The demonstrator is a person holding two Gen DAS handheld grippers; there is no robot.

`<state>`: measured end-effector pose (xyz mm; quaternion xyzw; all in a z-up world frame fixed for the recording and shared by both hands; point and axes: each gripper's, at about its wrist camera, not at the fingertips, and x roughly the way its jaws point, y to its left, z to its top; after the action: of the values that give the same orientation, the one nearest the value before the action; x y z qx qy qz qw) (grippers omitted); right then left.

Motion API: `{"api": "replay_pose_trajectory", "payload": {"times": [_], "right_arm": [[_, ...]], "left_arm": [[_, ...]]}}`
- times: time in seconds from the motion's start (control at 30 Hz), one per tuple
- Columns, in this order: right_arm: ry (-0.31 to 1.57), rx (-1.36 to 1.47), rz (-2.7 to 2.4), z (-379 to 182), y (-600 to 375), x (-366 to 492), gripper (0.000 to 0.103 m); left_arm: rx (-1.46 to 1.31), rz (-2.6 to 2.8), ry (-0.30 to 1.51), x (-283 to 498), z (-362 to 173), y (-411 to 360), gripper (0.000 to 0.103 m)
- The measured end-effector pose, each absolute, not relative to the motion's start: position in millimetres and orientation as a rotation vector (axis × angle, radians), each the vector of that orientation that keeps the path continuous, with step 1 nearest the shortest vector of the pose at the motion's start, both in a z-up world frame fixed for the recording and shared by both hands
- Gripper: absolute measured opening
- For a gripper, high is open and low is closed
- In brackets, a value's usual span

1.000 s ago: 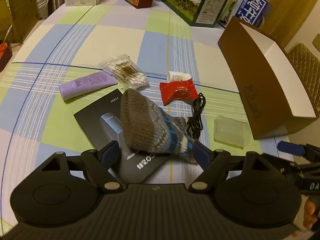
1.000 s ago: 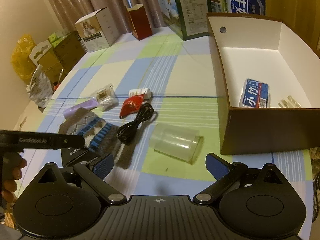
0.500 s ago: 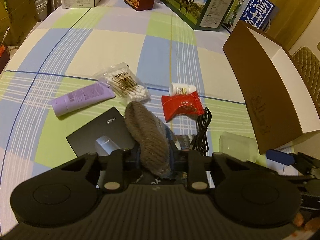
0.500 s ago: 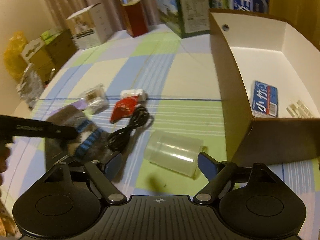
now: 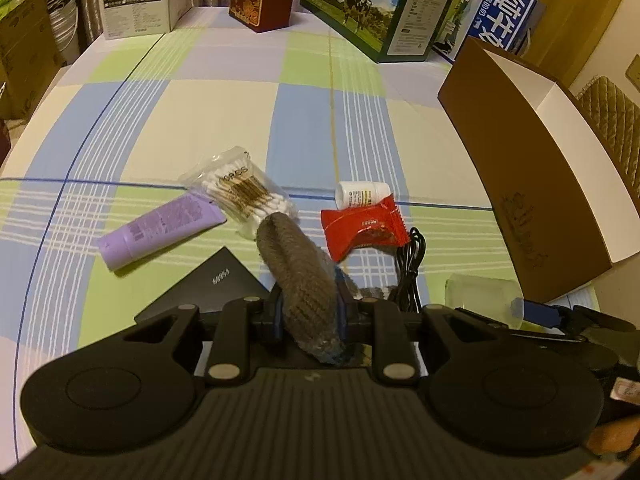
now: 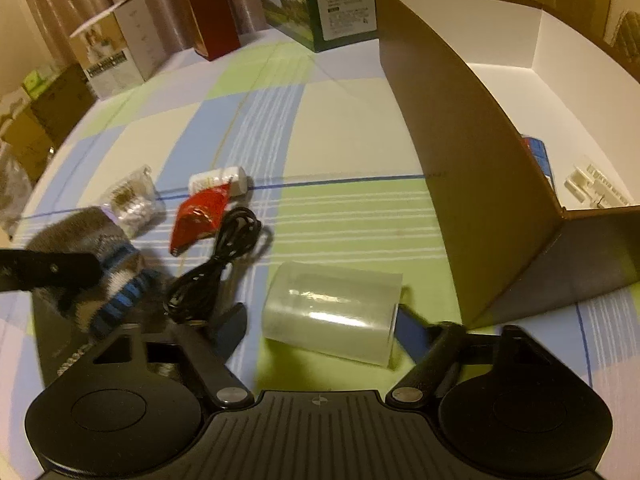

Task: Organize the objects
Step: 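Grasp the knitted sock with the left gripper while the right gripper grasps the black cable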

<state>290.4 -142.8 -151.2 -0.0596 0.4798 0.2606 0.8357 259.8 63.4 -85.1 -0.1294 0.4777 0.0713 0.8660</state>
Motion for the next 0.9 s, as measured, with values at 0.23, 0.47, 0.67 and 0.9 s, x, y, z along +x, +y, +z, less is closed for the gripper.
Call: {"api": "replay_pose_trajectory", "payload": {"times": [0.23,0.47,0.67,0.9], "right_arm": [[1.078,-0.065,0.613,-143,-156,287,0.002],[1.053,-0.055,0.651,-129,-168,277,0.012],[0.962,-0.098,0.686,-113,-167,269,0.058],[0.973,-0.104,0.740,-119,-154,264,0.058]], "left_arm": [[-0.264,0.109,0.984,260,-78,61,0.017],[-0.256,0.086,0.960,254,-65,57,0.016],[-0.260,0.120,0.929,248,-52,69,0.016],[-0.294,0.174,0.834,232,-19,91,0.016]]}}
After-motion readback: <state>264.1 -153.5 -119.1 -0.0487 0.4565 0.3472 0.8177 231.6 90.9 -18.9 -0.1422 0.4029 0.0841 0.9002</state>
